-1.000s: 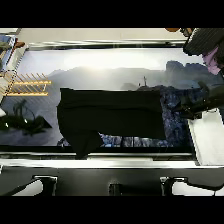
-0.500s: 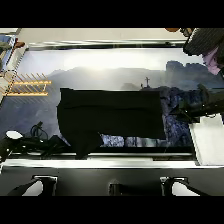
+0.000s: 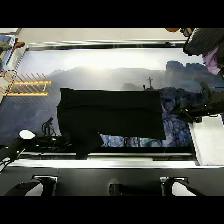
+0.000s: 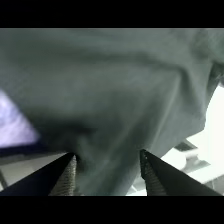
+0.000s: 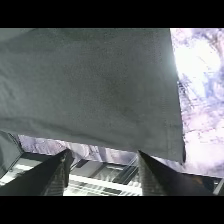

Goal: Fold the clothes and pants, and hang the long-sleeved shirts on hangers.

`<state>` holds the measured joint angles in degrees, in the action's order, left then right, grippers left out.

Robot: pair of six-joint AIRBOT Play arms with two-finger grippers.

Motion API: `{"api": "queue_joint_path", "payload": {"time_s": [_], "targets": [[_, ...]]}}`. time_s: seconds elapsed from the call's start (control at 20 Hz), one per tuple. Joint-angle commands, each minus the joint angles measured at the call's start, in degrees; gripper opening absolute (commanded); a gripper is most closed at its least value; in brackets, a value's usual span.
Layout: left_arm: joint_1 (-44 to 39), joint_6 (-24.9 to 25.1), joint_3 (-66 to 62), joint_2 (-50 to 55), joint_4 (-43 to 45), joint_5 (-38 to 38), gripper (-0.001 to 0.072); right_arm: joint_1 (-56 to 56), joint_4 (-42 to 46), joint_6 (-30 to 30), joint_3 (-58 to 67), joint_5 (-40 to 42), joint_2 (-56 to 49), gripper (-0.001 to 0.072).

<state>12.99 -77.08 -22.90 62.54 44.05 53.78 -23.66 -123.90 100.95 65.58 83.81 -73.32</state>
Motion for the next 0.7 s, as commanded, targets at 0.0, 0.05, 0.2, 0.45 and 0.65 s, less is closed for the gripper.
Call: {"api": "queue_joint_path", "payload": {"time_s": [0.0, 0.05, 0.2, 0.45, 0.65], "targets": [[-4.3, -0.5, 0.1, 0.2, 0.3, -5.9, 0.0252, 0.0, 0.1, 0.0, 0.0, -0.5, 0.1, 0.0483], [-4.7, -0.4, 0.1, 0.2, 0.3, -5.9, 0.0117, 0.0, 0.1, 0.3, 0.0, -0.6, 0.1, 0.0483], [-4.7, -0.5, 0.0, 0.2, 0.3, -5.4, 0.0020, -0.1, 0.9, 1.6, 0.0, 0.3, 0.1, 0.0474], [-4.7, -0.4, 0.0, 0.0, 0.3, -5.2, 0.0020, -0.1, 8.1, 1.2, -7.3, -1.4, -1.0, 0.0476], [-4.7, -0.5, 0.0, 0.0, 0.3, -5.2, 0.0020, -0.1, 7.0, 2.0, -17.4, -7.6, -1.9, 0.0478]]}}
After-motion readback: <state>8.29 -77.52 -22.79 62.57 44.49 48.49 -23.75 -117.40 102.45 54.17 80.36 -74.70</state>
